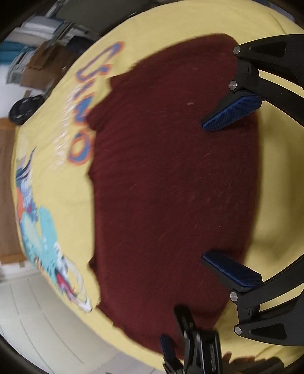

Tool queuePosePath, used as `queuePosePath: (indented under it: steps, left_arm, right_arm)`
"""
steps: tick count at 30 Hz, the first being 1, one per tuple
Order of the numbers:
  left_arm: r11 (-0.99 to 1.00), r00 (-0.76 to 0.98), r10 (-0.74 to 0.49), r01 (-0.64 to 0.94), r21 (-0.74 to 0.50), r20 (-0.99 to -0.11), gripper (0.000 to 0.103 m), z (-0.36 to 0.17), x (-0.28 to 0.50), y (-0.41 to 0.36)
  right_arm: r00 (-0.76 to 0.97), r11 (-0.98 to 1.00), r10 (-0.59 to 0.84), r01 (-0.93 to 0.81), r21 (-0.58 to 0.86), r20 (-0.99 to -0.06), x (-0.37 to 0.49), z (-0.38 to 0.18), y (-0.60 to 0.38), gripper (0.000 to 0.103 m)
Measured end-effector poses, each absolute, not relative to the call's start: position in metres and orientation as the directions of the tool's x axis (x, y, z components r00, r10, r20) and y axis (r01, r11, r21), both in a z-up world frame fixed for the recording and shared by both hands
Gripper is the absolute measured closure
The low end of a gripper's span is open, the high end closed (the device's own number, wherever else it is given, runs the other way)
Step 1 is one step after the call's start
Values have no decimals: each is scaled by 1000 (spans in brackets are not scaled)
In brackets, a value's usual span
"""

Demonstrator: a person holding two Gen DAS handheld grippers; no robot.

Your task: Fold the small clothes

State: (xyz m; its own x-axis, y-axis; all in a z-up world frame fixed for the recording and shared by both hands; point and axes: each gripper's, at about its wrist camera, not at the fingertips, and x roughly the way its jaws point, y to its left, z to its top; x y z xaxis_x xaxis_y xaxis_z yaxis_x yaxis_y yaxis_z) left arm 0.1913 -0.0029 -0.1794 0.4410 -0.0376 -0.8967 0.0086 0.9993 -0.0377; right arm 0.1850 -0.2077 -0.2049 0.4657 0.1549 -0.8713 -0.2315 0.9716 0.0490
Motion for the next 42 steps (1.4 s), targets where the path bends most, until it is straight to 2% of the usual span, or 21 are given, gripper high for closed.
queuePosePath:
  steps: [5,10,17,23,27,31,34,37,42]
  left_arm:
    - [1000,464,1,-4,0,-886,1,-189,181,21]
    - [999,457,-11,-28,-27,-889,1,-193,176,51]
    - [999,471,-9,-27,-24,-882,1,-195,170,52]
    - [1000,419,-31,12,-28,-907,1,-190,175,50]
    - [994,373,-111,40,-104,-921,1,-170,176,60]
    - [983,379,-163,-16,-182,-911,1,-153,179,94]
    - [975,353,-149,-102,-196,-924,1,-158,186,125]
    - [951,348,-185,-172,-256,-919,1,-168,190,149]
    - [926,312,-263,-183,-329,-913,1,-193,200,155]
  right_arm:
    - [483,982,135,-180,53,-865,190,-212,-238,0]
    - [475,987,137,-143,77,-869,197,-211,-270,0]
    - [462,985,146,-153,84,-875,194,-221,-279,0]
    - [461,984,146,-161,80,-875,191,-204,-275,0]
    - [465,979,159,-191,77,-871,178,-182,-270,0]
    - [487,975,143,-219,38,-862,166,-164,-267,0]
    - [492,977,140,-211,39,-859,157,-157,-272,0]
    - [463,980,153,-186,73,-873,151,-156,-284,0]
    - [452,989,111,-139,53,-885,141,-155,-303,0]
